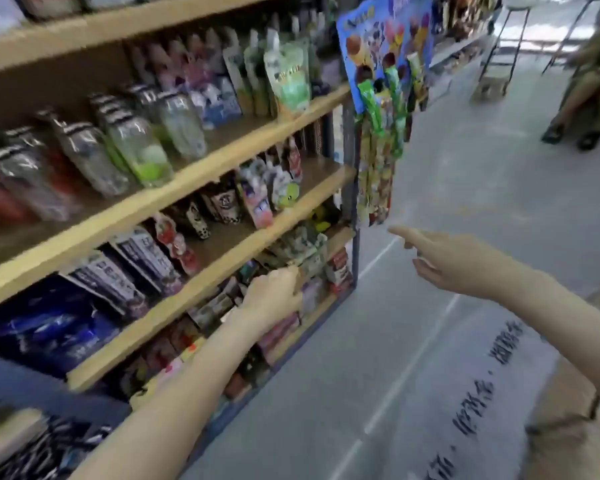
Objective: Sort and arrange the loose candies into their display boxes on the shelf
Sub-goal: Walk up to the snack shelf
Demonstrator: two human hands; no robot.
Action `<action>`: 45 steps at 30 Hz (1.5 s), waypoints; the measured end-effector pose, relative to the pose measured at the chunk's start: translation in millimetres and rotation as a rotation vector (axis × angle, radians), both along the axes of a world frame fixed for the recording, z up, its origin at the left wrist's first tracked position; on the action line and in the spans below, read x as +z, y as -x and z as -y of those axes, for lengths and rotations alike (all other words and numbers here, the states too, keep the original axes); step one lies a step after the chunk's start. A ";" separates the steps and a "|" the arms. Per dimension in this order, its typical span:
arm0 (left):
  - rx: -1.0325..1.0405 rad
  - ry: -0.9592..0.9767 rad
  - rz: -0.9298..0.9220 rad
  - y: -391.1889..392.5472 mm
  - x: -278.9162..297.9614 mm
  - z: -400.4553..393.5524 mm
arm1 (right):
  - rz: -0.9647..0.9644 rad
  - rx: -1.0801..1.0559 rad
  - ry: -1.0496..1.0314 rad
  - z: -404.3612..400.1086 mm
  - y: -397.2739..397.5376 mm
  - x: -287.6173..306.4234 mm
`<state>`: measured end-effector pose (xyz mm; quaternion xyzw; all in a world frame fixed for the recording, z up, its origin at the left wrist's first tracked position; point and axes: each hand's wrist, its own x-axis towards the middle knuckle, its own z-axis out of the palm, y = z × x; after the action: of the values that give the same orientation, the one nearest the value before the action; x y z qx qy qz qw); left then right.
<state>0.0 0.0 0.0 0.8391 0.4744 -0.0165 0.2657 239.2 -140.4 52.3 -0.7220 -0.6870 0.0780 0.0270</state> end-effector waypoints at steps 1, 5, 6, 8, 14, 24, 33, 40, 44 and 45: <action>-0.072 -0.029 -0.093 -12.5 -14.5 -0.6 | -0.035 -0.050 0.081 -2.4 -12.0 -15.6; -0.163 0.096 -0.286 -75.1 -65.1 -8.7 | -0.296 -0.192 0.280 -13.0 -69.0 -95.7; -0.166 0.109 -0.304 -98.5 -72.6 -12.2 | -0.356 -0.227 0.298 -18.2 -87.8 -112.7; -0.178 0.127 -0.341 -151.2 -84.5 -22.5 | -0.456 -0.272 0.292 -32.3 -132.4 -139.7; 0.050 0.412 -0.158 -345.2 -102.7 -63.8 | -0.759 -0.497 0.413 -69.2 -303.4 -164.1; 0.264 0.632 0.053 -641.1 -130.1 -186.2 | -0.660 -0.555 0.386 -193.8 -580.5 -166.1; 0.269 0.603 0.160 -917.0 -114.3 -379.3 | -0.576 -0.518 0.324 -385.5 -835.6 -146.9; 0.260 0.502 0.085 -1095.8 -125.7 -536.8 | -0.680 -0.481 0.274 -553.9 -1020.3 -166.8; 0.361 0.527 0.093 -1198.5 -136.5 -622.7 | -0.664 -0.447 0.287 -649.3 -1132.6 -171.6; 0.372 0.520 0.102 -1222.3 -134.8 -643.2 | -0.677 -0.453 0.292 -671.7 -1160.8 -167.9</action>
<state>1222.3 643.2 -134.8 0.6417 0.5858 -0.0460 0.4930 1400.0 531.3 -115.6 -0.7844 -0.4455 0.3989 0.1649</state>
